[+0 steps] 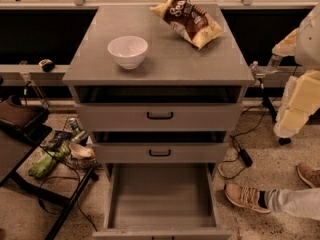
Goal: Place brown chip bag into bottom drawer
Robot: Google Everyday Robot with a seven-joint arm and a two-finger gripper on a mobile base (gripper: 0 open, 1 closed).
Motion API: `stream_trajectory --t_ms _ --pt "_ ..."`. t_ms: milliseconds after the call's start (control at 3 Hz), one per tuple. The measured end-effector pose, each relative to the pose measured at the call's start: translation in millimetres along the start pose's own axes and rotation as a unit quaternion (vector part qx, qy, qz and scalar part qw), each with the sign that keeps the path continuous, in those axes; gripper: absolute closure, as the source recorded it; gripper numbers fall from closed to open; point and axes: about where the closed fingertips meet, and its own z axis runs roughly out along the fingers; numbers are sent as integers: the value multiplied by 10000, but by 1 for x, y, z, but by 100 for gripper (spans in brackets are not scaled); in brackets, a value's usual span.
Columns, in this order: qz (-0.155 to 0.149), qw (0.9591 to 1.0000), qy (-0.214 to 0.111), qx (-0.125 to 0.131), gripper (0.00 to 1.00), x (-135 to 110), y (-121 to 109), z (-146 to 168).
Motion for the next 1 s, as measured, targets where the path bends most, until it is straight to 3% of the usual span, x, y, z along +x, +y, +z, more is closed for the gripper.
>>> stream_trajectory --t_ms 333,667,1000 --pt "29 10000 -54 -8 0 0 -3 4" --pt "317 9977 -594 -122 0 -3 -37 48" --pt "629 9900 -1258 102 0 -12 -113 93"
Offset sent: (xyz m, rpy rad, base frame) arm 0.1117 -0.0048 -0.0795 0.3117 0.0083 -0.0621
